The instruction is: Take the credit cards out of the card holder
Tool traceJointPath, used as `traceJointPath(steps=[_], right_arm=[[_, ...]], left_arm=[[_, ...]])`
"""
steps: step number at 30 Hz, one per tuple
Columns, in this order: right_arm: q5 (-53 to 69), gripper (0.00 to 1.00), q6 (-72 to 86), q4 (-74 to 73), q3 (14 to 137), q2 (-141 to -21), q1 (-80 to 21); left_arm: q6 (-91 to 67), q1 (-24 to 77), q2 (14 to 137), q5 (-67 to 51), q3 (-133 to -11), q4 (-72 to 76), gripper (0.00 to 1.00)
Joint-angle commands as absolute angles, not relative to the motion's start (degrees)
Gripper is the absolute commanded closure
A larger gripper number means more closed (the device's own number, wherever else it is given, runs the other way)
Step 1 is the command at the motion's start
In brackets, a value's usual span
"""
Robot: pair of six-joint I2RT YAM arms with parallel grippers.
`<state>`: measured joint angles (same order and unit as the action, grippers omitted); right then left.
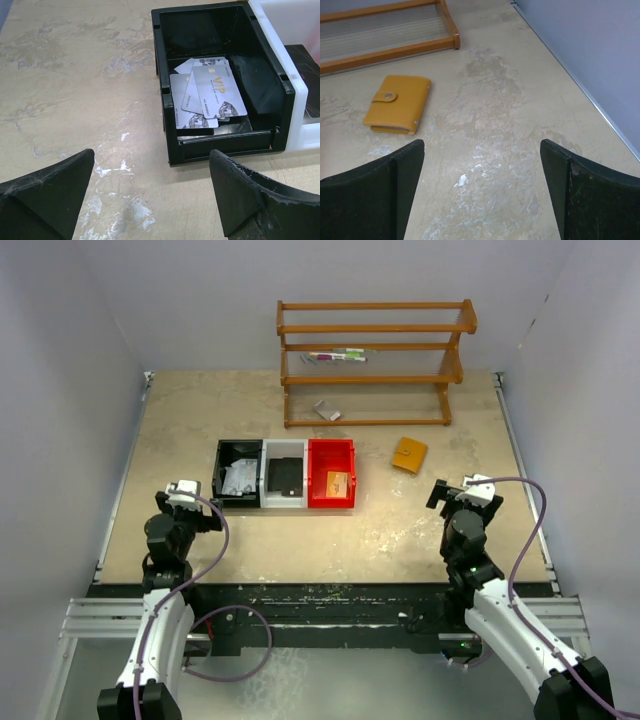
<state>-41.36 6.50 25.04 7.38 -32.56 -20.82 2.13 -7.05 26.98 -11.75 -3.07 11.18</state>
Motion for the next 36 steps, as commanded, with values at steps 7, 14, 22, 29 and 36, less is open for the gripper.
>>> traceJointPath(steps=[7,14,22,29,36], right_arm=[[-42.2,0.00,6.7,26.7,7.5,-32.6,-20.7],[-42.8,0.00,6.9,27.5,8.2,-35.4,-20.7],[-50.2,0.00,12.3,15.6,23.5,-48.0,-20.7],[-50.6,0.00,22.8,14.8,29.7,-38.3,-20.7],[-31.6,0.00,18.1,13.1,33.1,-34.9,-20.7]], left_arm=[[1.6,-6.9,26.8,-12.2,-3.1,14.2,0.01],[1.6,-6.9,26.9,-12.2,-3.1,14.3,0.01],[3.3,-6.9,33.0,-17.0,-11.6,8.6,0.01],[13.7,-7.0,49.7,-16.4,-40.2,-11.9,0.01],[14.5,-7.3,62.5,-17.6,-59.8,-30.4,0.01]])
